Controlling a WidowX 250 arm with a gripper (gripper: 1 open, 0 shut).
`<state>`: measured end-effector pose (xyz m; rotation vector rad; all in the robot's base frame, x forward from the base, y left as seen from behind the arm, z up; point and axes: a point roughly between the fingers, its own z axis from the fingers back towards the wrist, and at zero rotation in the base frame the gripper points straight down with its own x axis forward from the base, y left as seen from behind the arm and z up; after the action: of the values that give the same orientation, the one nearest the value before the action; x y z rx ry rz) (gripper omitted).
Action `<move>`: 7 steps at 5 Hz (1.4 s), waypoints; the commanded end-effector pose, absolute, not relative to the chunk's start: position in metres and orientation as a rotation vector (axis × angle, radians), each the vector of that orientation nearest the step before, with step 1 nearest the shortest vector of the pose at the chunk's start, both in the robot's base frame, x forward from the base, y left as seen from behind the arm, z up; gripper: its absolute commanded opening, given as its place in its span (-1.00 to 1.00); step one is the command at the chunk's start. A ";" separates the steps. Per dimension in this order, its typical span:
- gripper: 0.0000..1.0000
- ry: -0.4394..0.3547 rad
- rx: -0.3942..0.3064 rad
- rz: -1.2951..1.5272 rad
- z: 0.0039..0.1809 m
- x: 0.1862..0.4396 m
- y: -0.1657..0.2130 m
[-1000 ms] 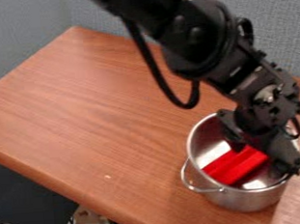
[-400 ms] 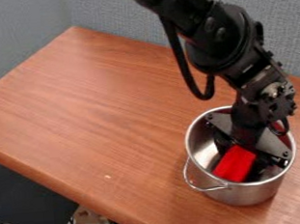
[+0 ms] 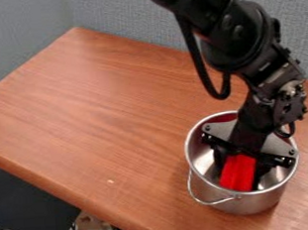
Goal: Put the red object in the metal pot
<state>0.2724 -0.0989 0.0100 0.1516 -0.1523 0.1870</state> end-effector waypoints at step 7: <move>-1.00 -0.172 0.041 0.464 0.058 0.290 -0.091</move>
<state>0.2821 -0.0929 0.0494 0.0580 -0.1440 0.4347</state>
